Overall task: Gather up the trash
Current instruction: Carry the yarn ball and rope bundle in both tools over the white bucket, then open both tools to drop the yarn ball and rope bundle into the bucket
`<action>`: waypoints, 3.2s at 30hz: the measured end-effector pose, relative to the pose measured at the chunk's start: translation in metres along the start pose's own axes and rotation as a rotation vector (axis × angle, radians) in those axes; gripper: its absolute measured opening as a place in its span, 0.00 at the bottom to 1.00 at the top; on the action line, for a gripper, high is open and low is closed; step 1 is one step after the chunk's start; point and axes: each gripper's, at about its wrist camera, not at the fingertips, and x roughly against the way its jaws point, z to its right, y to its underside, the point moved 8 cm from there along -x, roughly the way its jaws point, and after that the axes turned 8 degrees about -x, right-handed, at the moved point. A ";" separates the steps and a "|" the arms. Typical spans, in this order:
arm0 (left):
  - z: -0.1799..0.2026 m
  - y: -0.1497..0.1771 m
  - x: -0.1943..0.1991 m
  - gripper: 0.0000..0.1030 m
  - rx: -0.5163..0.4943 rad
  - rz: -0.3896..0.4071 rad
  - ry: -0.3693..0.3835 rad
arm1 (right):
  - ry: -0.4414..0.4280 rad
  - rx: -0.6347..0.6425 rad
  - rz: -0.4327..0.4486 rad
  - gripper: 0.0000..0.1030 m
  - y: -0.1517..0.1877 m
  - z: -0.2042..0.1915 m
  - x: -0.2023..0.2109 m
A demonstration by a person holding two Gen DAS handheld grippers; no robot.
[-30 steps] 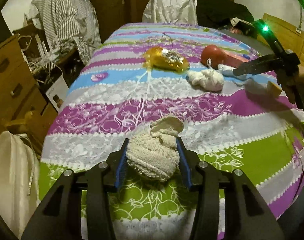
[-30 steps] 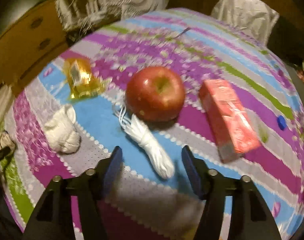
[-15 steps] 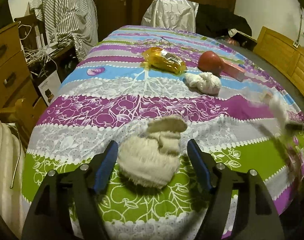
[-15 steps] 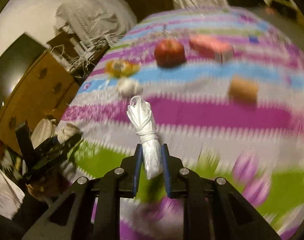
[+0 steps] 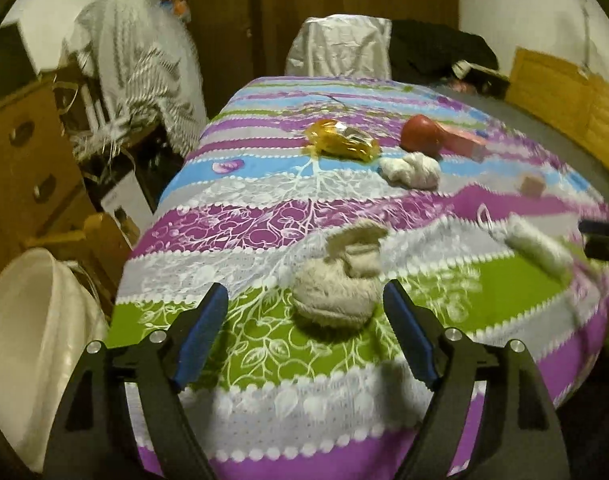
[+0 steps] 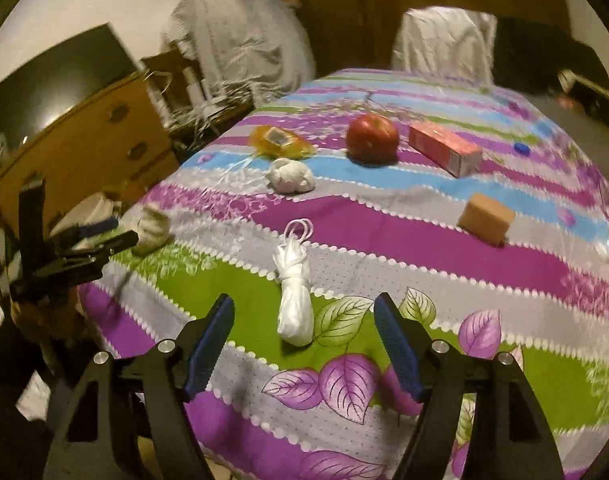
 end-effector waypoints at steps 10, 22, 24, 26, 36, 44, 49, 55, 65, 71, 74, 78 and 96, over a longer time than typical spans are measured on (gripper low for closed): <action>0.019 -0.004 -0.043 0.50 -0.117 -0.066 -0.035 | -0.043 -0.027 -0.051 0.21 0.016 0.000 -0.040; 0.010 -0.013 -0.011 0.41 0.062 -0.139 -0.169 | -0.085 -0.249 -0.003 0.20 0.019 0.007 -0.029; 0.006 -0.012 -0.003 0.41 0.088 -0.151 -0.195 | -0.083 -0.234 -0.004 0.20 0.018 0.001 -0.025; -0.001 -0.012 0.008 0.41 0.113 -0.157 -0.232 | -0.094 -0.235 -0.009 0.20 0.018 -0.008 -0.021; -0.056 -0.010 0.070 0.42 0.202 -0.110 -0.364 | -0.143 -0.108 -0.023 0.21 -0.013 -0.089 -0.019; -0.126 -0.011 0.117 0.42 0.275 -0.052 -0.474 | -0.238 0.115 0.039 0.21 -0.075 -0.216 -0.013; -0.181 -0.003 0.144 0.42 0.318 -0.042 -0.549 | -0.288 0.224 0.015 0.20 -0.105 -0.299 -0.027; -0.245 0.019 0.162 0.42 0.351 -0.083 -0.639 | -0.337 0.278 -0.066 0.21 -0.118 -0.384 -0.059; -0.301 0.068 0.156 0.42 0.408 -0.186 -0.657 | -0.341 0.349 -0.210 0.21 -0.098 -0.472 -0.122; -0.310 0.090 0.145 0.42 0.431 -0.225 -0.633 | -0.326 0.377 -0.253 0.21 -0.081 -0.487 -0.145; -0.313 0.096 0.141 0.42 0.436 -0.233 -0.626 | -0.324 0.379 -0.264 0.21 -0.075 -0.489 -0.152; -0.314 0.098 0.139 0.42 0.438 -0.234 -0.620 | -0.320 0.385 -0.273 0.21 -0.072 -0.489 -0.158; -0.320 0.102 0.134 0.44 0.467 -0.226 -0.596 | -0.344 0.418 -0.261 0.29 -0.075 -0.510 -0.158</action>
